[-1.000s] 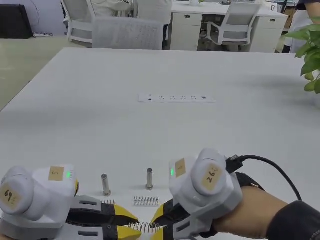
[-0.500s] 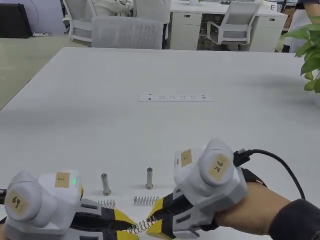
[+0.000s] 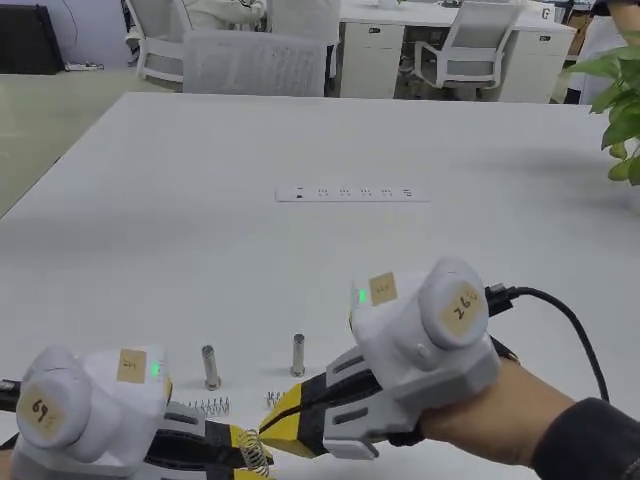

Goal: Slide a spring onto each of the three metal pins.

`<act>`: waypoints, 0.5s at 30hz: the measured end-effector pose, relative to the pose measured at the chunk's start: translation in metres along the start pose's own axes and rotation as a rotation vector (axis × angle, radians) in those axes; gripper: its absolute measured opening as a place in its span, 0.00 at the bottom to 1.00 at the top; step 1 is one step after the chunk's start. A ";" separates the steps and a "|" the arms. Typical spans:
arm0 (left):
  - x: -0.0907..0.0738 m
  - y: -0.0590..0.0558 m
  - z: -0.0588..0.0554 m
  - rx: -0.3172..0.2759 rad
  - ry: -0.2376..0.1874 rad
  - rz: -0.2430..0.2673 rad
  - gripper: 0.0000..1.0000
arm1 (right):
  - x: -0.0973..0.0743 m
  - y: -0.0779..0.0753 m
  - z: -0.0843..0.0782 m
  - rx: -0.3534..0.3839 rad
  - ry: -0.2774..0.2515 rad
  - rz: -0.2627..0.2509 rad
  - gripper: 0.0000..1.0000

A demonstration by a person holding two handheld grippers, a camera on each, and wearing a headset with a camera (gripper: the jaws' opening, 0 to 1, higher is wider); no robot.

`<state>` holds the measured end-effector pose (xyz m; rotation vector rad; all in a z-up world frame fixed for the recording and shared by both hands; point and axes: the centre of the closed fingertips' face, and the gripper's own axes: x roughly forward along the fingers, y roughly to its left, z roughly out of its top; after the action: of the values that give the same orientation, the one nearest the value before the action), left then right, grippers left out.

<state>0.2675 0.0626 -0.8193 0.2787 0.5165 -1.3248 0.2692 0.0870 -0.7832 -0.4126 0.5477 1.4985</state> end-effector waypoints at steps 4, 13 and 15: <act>-0.002 0.004 0.003 -0.010 -0.015 0.012 0.03 | 0.001 0.000 0.000 0.004 0.004 -0.002 0.00; -0.002 0.004 0.000 -0.010 -0.004 0.014 0.03 | 0.004 0.007 0.007 -0.006 -0.016 0.017 0.08; -0.001 0.002 0.000 -0.003 0.002 0.008 0.03 | 0.004 0.007 0.012 -0.010 -0.032 0.015 0.10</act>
<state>0.2694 0.0637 -0.8194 0.2794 0.5191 -1.3160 0.2634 0.0974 -0.7756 -0.3927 0.5188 1.5203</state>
